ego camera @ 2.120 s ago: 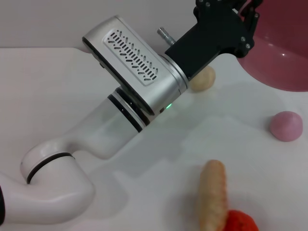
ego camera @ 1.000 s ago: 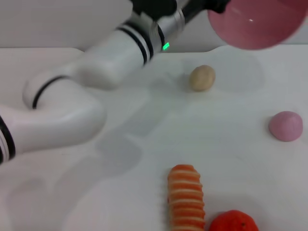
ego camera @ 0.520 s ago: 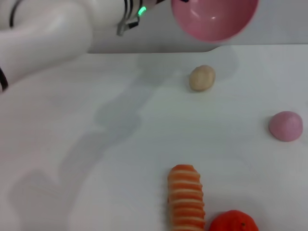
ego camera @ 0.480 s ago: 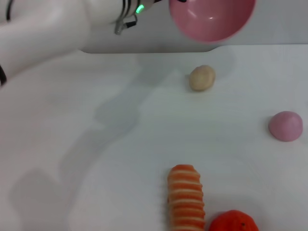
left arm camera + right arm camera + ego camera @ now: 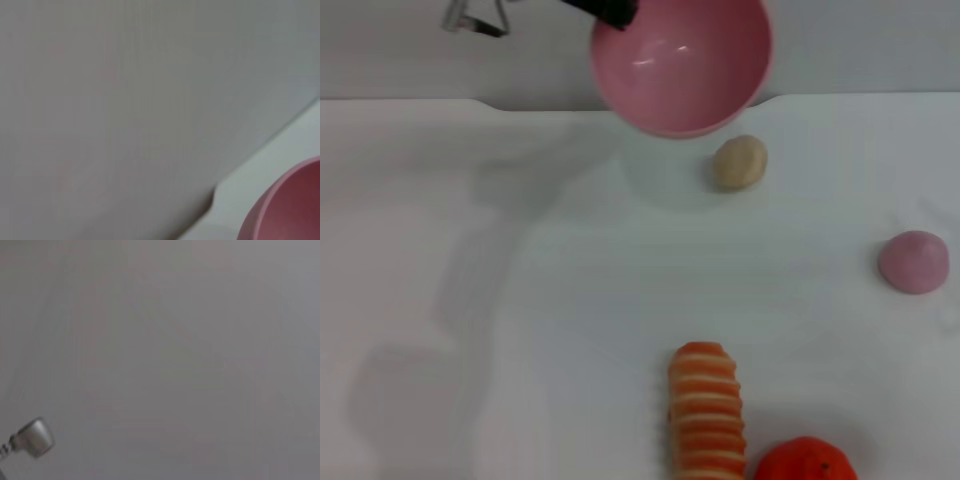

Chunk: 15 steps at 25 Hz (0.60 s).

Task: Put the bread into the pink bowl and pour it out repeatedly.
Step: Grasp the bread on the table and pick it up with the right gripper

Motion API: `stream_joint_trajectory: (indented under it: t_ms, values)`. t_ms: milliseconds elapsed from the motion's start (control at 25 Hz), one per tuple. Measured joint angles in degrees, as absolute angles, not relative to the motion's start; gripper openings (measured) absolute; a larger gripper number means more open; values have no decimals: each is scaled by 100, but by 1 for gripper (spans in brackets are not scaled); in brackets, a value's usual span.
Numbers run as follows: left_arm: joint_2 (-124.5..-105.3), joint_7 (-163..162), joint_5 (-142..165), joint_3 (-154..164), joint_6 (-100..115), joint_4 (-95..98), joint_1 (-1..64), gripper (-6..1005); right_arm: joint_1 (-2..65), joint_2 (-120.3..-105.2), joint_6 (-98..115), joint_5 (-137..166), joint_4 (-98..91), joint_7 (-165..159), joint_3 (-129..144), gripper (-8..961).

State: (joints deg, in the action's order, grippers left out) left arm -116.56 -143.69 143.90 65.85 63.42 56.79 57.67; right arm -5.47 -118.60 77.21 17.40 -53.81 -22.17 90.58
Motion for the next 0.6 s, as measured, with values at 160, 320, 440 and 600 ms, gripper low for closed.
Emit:
stream_joint_trajectory:
  t_ms: [160, 320, 440, 600]
  values:
    - [-11546, -14311, 14731, 6256, 7043, 5737, 5786, 41, -514, -11857, 7308, 2154, -5544, -2550, 9070, 436]
    - [-11500, -14297, 15114, 6150, 7532, 5802, 5684, 41, -510, -11856, 6708, 3014, -6003, -3316, 8993, 436]
    - [-11504, -14292, 15234, 6127, 7743, 5997, 5531, 41, -573, -11858, 6259, 4089, -6586, -4289, 8844, 436]
    - [-11527, -14291, 15257, 6121, 7835, 6261, 5322, 41, -715, -11882, 5799, 5864, -7579, -6045, 8579, 436]
